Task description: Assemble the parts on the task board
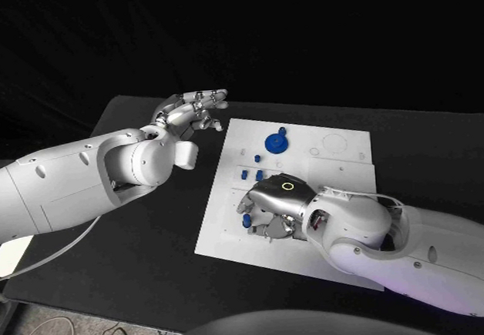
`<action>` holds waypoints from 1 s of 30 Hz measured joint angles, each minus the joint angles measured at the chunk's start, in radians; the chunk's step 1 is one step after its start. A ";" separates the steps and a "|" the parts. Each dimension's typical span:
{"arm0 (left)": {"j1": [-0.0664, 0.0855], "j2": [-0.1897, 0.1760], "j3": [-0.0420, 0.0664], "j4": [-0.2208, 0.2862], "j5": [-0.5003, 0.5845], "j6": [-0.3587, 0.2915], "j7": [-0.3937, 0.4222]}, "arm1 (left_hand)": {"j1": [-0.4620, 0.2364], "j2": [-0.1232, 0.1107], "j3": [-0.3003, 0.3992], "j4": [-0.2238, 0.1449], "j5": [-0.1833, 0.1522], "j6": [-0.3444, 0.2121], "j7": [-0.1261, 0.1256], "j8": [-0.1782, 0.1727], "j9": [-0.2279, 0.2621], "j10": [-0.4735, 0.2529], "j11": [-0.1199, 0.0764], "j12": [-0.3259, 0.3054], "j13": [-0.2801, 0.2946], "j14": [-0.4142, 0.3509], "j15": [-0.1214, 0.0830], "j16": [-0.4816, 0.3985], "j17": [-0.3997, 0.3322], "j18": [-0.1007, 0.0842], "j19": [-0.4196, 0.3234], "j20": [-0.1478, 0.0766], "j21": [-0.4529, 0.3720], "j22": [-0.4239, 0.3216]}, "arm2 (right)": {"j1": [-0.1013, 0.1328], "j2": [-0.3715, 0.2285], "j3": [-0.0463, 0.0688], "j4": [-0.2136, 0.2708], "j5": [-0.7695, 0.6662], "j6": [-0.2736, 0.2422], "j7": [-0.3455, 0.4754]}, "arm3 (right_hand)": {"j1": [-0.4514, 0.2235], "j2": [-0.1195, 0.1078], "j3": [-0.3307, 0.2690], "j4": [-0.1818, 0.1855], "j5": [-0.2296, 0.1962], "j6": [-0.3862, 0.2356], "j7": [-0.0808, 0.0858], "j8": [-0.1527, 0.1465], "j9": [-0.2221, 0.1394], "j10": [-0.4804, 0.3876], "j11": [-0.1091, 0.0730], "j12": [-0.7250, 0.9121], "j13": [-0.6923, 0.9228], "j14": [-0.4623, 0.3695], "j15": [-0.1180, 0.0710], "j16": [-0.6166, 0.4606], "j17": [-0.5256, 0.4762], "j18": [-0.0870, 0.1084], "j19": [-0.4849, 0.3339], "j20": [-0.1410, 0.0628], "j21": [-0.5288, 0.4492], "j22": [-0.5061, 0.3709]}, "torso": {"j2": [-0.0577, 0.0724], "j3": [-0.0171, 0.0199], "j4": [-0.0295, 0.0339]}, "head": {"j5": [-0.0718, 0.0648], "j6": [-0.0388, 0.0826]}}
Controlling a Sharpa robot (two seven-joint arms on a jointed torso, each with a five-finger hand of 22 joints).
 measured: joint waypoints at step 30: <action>0.000 -0.015 -0.001 -0.002 0.000 0.009 -0.012 | 0.000 0.000 -0.003 -0.003 0.000 0.000 0.000 0.004 0.000 -0.004 -0.004 0.006 0.001 -0.003 0.003 0.000 -0.004 0.000 0.000 0.000 0.000 -0.001 | 0.056 -0.475 0.019 0.200 0.398 -0.214 0.003 | -0.085 0.036 -0.211 0.086 0.150 0.044 -0.051 0.045 0.027 0.343 -0.090 0.409 0.322 0.001 -0.061 0.099 0.130 -0.016 0.069 -0.054 0.111 0.159 | -0.017 -0.0034 -0.0335 | -0.110 0.045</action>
